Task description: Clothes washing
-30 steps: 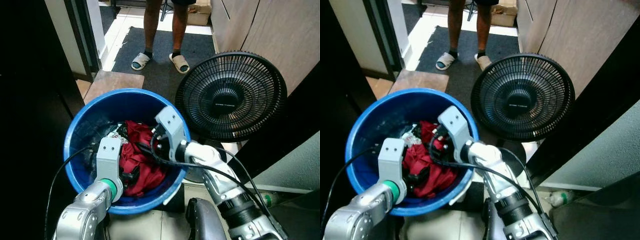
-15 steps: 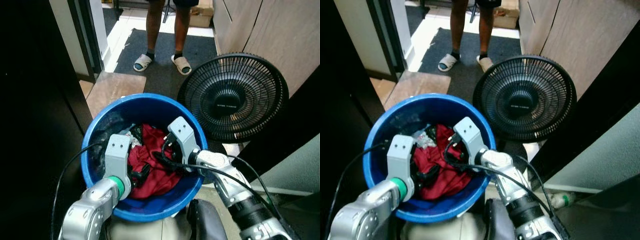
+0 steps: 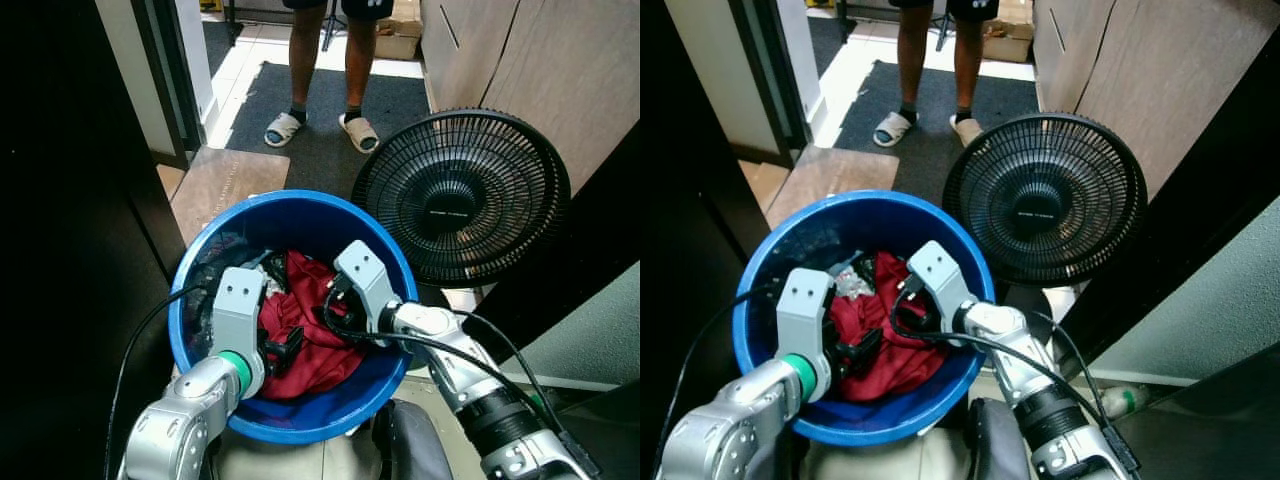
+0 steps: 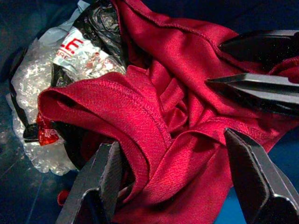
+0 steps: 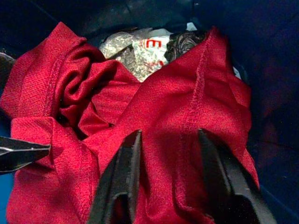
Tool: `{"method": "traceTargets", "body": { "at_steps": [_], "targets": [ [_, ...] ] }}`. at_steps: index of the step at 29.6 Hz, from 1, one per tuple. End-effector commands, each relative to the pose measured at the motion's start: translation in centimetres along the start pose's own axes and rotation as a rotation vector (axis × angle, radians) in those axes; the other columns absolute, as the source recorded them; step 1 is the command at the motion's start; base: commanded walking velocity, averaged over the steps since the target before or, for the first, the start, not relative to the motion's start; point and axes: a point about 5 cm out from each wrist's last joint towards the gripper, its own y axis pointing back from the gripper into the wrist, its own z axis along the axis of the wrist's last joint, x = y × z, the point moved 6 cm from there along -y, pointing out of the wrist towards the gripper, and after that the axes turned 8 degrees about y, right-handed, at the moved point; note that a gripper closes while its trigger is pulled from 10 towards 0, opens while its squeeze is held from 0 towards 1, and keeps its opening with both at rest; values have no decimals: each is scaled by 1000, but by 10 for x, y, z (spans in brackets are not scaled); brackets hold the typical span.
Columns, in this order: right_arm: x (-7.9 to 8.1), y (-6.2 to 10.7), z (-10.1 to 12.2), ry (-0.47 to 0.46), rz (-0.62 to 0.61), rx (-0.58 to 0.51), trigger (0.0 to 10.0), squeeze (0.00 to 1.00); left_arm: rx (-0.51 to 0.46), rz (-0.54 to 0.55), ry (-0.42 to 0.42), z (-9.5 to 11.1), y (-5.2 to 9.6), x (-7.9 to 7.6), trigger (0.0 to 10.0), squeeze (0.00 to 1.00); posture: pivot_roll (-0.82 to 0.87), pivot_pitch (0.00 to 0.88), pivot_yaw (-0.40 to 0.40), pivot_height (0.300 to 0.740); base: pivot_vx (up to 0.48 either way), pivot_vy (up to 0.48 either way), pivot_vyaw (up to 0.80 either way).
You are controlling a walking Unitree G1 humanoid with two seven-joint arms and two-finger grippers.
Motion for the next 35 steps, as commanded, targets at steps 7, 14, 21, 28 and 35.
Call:
{"method": "traceTargets", "body": {
  "at_steps": [7, 14, 21, 28, 35],
  "targets": [
    [-9, 11, -43, -83, -45, 107, 0, 0, 67, 83, 21, -17, 4, 26, 10000, 0, 115, 157, 2, 517, 0, 0, 0],
    [-15, 10, -28, -101, -84, 35, 0, 0, 64, 85, 24, -17, 4, 26, 10000, 0, 118, 155, 2, 517, 0, 0, 0],
    [-23, 11, -13, -105, -125, -30, 0, 0, 63, 87, 24, -16, 4, 27, 10000, 0, 117, 154, 2, 517, 0, 0, 0],
    [-32, 13, 0, -94, -175, -89, 0, 0, 62, 86, 24, -16, 3, 27, 10000, 0, 119, 151, 2, 517, 0, 0, 0],
    [-52, 23, 33, -54, -300, -255, 10000, 0, 61, 85, 24, -15, 3, 26, 10000, 0, 120, 149, 3, 517, 0, 0, 0]
  ]
}}
